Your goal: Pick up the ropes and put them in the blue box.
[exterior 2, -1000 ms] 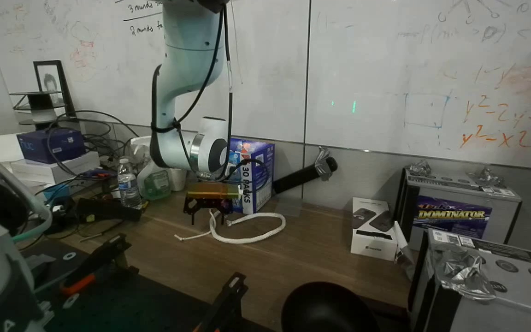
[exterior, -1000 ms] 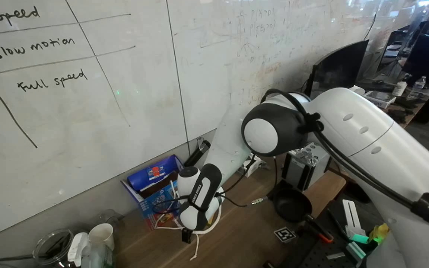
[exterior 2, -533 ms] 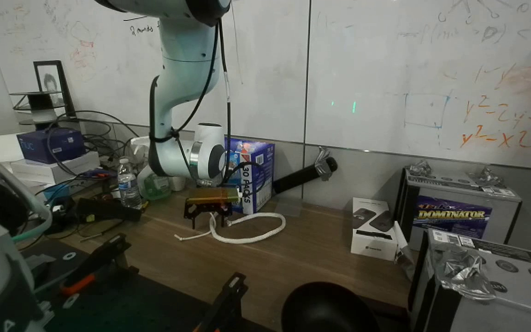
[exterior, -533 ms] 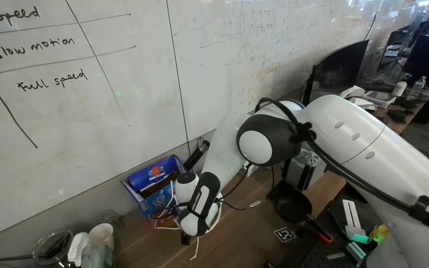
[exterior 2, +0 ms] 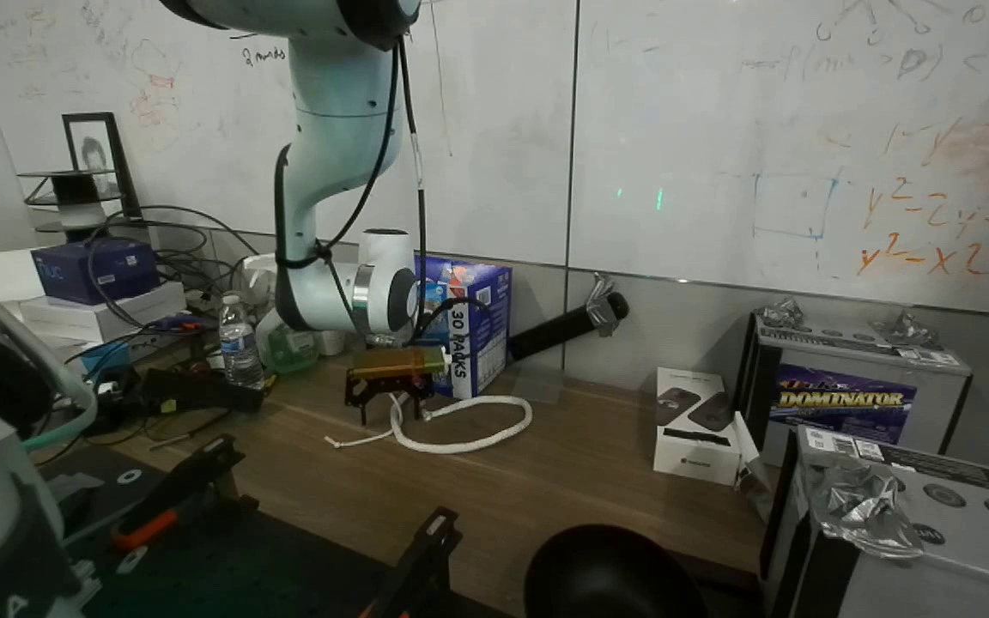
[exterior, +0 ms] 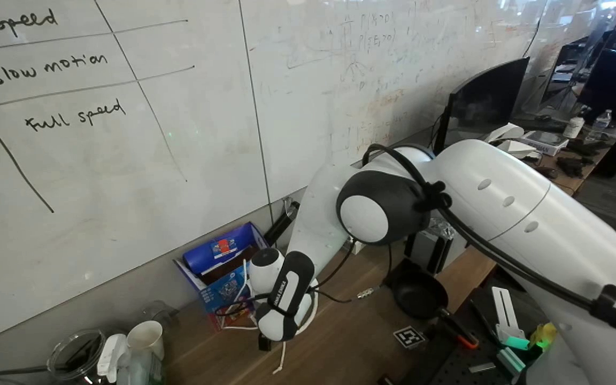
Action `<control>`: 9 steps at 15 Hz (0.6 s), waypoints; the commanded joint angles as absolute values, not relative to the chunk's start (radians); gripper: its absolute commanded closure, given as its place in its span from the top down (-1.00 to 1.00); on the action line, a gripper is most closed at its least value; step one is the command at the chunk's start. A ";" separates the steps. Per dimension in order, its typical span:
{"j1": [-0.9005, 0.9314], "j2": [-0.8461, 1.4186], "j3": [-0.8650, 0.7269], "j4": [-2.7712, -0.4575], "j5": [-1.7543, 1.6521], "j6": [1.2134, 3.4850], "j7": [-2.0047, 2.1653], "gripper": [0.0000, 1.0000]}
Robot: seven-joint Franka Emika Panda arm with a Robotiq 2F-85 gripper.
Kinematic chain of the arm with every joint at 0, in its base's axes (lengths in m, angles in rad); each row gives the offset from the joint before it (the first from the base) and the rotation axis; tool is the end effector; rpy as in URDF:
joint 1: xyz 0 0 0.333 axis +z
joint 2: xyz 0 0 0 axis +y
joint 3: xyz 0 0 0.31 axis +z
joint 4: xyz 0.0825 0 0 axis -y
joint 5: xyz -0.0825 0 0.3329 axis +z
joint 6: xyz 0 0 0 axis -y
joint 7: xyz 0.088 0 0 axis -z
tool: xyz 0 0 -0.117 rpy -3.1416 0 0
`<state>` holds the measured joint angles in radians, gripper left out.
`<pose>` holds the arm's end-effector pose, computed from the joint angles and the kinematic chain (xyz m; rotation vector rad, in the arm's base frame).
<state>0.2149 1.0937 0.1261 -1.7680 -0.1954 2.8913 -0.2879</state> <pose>0.5415 0.2025 -0.0045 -2.8685 -1.1248 -0.0673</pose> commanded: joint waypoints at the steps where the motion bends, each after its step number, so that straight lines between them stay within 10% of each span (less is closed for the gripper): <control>1: 0.236 1.105 0.105 -1.746 -0.221 2.911 -0.262 1.00; 4: 0.236 1.109 0.103 -1.741 -0.222 2.902 -0.265 1.00; 5: 0.237 1.107 0.101 -1.742 -0.224 2.903 -0.265 0.50; 9: 0.237 1.104 0.095 -1.736 -0.236 2.891 -0.267 0.00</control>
